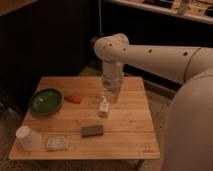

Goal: Move the arm in a circular motion

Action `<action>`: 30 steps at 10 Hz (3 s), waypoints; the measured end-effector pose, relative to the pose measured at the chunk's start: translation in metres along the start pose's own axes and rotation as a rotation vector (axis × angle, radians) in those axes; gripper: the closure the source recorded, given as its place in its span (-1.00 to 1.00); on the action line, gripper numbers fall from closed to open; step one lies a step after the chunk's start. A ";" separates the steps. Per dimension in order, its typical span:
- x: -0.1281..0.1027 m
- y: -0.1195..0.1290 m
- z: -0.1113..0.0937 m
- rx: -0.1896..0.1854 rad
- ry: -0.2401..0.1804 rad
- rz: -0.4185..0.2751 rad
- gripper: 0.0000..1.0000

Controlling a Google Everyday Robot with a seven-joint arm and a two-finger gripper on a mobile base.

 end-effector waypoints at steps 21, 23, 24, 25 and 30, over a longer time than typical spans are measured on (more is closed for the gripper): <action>0.208 -0.063 0.013 -0.145 -0.250 0.266 1.00; 0.193 -0.018 0.009 -0.163 -0.253 0.108 1.00; 0.172 0.001 0.008 -0.171 -0.250 0.023 1.00; 0.148 0.013 0.006 -0.176 -0.252 -0.047 1.00; 0.029 0.042 -0.003 -0.226 -0.289 -0.352 1.00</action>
